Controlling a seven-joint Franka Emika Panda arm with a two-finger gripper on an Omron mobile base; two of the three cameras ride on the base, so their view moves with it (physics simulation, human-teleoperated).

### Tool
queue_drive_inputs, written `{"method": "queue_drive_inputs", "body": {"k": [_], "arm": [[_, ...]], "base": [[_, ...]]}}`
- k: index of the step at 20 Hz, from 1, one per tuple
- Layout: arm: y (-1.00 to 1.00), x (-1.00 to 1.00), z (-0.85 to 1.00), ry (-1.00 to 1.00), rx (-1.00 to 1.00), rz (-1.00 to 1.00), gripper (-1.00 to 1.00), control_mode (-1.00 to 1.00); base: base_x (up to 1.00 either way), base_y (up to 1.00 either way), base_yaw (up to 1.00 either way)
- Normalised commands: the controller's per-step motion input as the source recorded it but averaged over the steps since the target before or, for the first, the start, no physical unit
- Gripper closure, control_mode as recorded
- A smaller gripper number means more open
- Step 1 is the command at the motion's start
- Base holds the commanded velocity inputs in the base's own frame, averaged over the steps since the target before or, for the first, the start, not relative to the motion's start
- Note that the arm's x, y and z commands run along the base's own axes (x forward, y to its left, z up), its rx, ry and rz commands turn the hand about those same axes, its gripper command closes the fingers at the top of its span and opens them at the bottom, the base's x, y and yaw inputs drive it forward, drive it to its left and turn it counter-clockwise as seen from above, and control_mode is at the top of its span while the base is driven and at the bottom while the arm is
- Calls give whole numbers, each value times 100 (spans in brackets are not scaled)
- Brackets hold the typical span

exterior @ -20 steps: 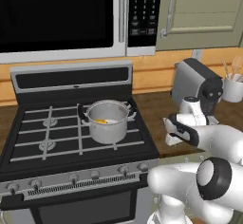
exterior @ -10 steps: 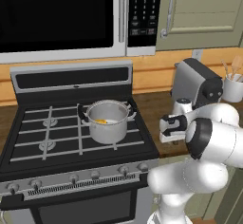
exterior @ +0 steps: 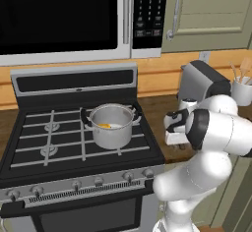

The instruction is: Put the avocado and corn in the pot. Retrieve the spatula and lightly stir the vegetables in the pot.

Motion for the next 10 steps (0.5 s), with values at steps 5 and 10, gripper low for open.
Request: {"method": "queue_drive_inputs", "body": {"k": [5, 10], "arm": [[-1, -16, -8, 5, 5, 2, 100, -100], [1, -74, 94, -5, -24, 18, 100, -100]], "base": [[0, 0, 0], [0, 0, 0]]}}
